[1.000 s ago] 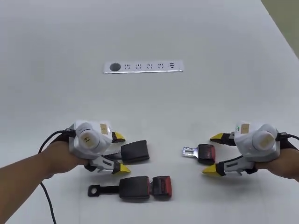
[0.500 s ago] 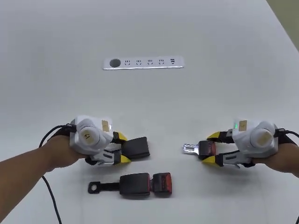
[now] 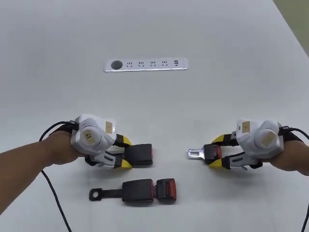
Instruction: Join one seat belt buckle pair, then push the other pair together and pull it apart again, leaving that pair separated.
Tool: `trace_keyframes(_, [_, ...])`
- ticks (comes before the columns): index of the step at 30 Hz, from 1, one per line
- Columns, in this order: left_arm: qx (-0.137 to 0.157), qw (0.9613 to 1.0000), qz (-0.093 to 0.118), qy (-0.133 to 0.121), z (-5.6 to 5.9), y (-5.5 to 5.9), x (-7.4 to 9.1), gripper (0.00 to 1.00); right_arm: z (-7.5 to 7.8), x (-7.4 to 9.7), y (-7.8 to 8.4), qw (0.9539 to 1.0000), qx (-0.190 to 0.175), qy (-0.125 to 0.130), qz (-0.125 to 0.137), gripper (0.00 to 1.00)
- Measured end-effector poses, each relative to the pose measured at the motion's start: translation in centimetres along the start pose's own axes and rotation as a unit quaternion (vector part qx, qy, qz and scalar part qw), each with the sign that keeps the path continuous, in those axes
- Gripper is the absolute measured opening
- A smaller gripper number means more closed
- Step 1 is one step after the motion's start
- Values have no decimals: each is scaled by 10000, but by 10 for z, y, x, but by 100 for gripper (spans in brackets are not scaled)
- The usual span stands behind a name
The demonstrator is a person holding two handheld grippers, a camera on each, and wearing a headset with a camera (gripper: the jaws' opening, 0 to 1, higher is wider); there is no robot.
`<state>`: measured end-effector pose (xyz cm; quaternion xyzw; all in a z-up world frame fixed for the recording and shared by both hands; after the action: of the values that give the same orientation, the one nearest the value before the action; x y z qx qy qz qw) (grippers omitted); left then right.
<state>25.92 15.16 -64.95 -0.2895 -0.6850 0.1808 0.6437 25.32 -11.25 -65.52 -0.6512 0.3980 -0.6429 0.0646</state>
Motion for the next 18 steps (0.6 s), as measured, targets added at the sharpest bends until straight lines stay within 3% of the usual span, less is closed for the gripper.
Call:
trace_keyframes(11, [-8, 10000, -28, 43, -1, 1, 0, 32, 0, -2, 0, 9998, -42, -47, 171, 34])
trace_keyframes(18, [20, 10000, -76, 54, -1, 1, 1, 32, -2, -11, -12, 9995, -30, -78, 308, 34])
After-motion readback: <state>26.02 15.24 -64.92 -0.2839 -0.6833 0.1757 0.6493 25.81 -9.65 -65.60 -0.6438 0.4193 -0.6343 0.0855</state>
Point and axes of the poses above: the centre of the closed fingertips' face, and the gripper's own axes: x roughly backward along the fingers, z roughly to its right, y roughly out of its underside, the point moved 5 cm from there along x, roughly backward along the fingers, and after that the axes turned 13 degrees about -x, right-handed, at the moved point
